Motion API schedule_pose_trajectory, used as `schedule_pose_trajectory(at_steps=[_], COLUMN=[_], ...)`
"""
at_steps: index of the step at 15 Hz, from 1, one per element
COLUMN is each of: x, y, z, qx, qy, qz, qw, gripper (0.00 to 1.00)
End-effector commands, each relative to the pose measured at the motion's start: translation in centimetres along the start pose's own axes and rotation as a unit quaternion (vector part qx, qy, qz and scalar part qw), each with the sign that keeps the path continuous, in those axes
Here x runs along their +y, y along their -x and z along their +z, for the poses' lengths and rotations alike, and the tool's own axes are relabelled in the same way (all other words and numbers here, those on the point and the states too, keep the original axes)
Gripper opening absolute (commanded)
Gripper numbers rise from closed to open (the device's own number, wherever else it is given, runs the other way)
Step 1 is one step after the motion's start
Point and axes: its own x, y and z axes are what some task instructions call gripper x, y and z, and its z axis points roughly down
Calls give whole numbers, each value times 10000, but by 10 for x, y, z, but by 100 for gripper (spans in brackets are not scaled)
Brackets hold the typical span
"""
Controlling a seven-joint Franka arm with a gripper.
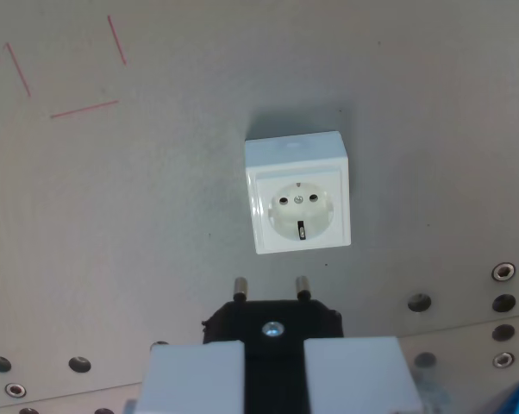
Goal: Move above the white socket
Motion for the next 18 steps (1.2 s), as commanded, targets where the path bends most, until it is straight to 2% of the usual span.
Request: schedule_pose_trajectory(at_steps=[1,11,18], x=[0,0,2], y=[0,1,5], z=[0,3,14], qx=[0,28,205], qy=[-1,5,11], qz=[2,-34,-126], qw=[10000,10000,9997], gripper=[0,0,0])
